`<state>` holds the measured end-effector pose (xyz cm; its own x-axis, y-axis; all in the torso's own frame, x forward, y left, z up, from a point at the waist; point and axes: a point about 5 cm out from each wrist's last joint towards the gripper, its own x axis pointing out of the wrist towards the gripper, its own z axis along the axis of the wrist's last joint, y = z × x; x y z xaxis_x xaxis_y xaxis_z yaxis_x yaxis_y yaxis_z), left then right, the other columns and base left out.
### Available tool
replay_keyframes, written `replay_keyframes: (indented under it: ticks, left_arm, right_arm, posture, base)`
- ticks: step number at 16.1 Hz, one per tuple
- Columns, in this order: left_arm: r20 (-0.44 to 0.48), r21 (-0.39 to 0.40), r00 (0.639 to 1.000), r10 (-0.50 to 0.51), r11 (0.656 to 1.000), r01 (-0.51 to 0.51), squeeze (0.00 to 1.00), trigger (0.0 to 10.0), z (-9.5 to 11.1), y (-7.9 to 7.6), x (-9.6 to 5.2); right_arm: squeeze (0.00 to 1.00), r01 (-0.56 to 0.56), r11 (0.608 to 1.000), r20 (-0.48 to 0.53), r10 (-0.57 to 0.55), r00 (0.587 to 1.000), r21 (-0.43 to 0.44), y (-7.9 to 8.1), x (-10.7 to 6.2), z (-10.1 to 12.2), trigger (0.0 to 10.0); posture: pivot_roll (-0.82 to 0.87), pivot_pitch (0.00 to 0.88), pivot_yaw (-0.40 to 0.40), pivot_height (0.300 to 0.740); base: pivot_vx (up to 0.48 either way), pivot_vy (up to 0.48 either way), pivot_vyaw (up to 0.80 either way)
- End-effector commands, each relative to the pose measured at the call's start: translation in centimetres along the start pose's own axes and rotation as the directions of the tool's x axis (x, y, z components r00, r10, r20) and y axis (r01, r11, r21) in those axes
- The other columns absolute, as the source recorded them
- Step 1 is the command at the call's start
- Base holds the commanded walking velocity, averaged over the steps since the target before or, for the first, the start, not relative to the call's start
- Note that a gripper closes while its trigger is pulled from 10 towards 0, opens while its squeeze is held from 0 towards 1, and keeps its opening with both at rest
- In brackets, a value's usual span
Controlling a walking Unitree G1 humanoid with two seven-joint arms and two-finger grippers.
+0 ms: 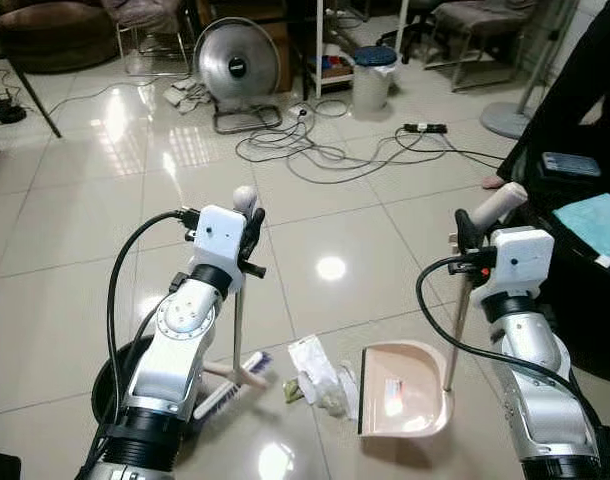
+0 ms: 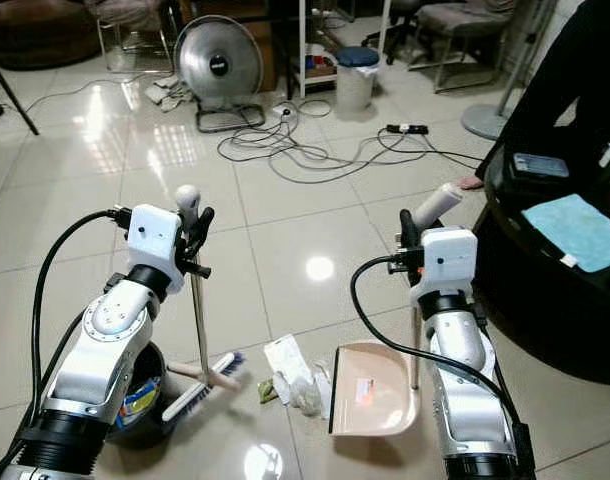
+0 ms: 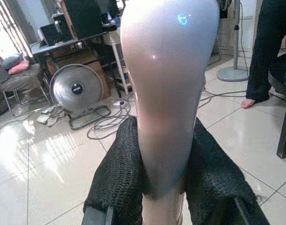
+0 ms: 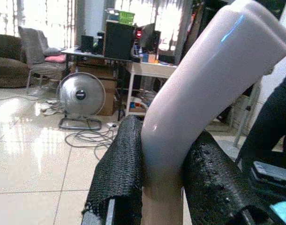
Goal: Sweep floor
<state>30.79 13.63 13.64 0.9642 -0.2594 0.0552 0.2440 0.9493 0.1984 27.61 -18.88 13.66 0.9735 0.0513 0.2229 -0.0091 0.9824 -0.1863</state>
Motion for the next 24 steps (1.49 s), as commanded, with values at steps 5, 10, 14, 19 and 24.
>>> replay_keyframes:
  ticks: [5, 10, 14, 19, 24]
  left_arm:
    - [0.038, 0.02, 0.999, -0.016, 1.0, 0.016, 0.0, 10.0, 0.7, -0.1, 0.1]
    - [0.042, 0.022, 0.999, -0.033, 0.999, 0.032, 0.0, 10.0, 0.6, -0.2, 0.1]
    - [0.02, -0.006, 0.998, -0.067, 0.998, 0.068, 0.0, 10.0, 0.1, -0.8, 0.0]
    - [0.006, 0.005, 0.996, -0.089, 0.996, 0.089, 0.0, 10.0, -0.3, -1.2, 0.1]
    - [0.0, -0.008, 0.996, -0.085, 0.996, 0.085, 0.0, 10.0, -0.5, -1.7, 0.8]
  right_arm:
    - [0.0, 0.017, 1.0, 0.028, -0.017, 0.999, 0.003, -0.2, 0.0, 0.5, 10.0]
    - [0.0, 0.012, 1.0, 0.027, -0.012, 1.0, -0.001, -0.1, -0.2, 0.4, 10.0]
    - [0.0, 0.019, 1.0, 0.014, -0.019, 1.0, -0.004, -0.2, -0.4, 0.2, 10.0]
    - [0.0, 0.037, 0.999, 0.006, -0.037, 0.999, -0.006, -0.3, -0.3, 0.1, 10.0]
    - [0.0, 0.039, 0.999, 0.021, -0.039, 0.999, -0.018, -0.1, 0.4, 0.1, 10.0]
  posture:
    - [-0.01, 0.0, 0.017, 0.74]
    - [-0.01, 0.0, 0.019, 0.74]
    - [-0.01, 0.005, 0.022, 0.74]
    - [-0.01, 0.025, 0.02, 0.74]
    - [0.0, 0.086, 0.022, 0.74]
  base:
    - [0.338, 0.0, 0.47]
    - [0.367, 0.0, 0.0]
    - [0.184, 0.0, 0.0]
    - [0.0, -0.192, 0.0]
    - [0.0, -0.096, 0.0]
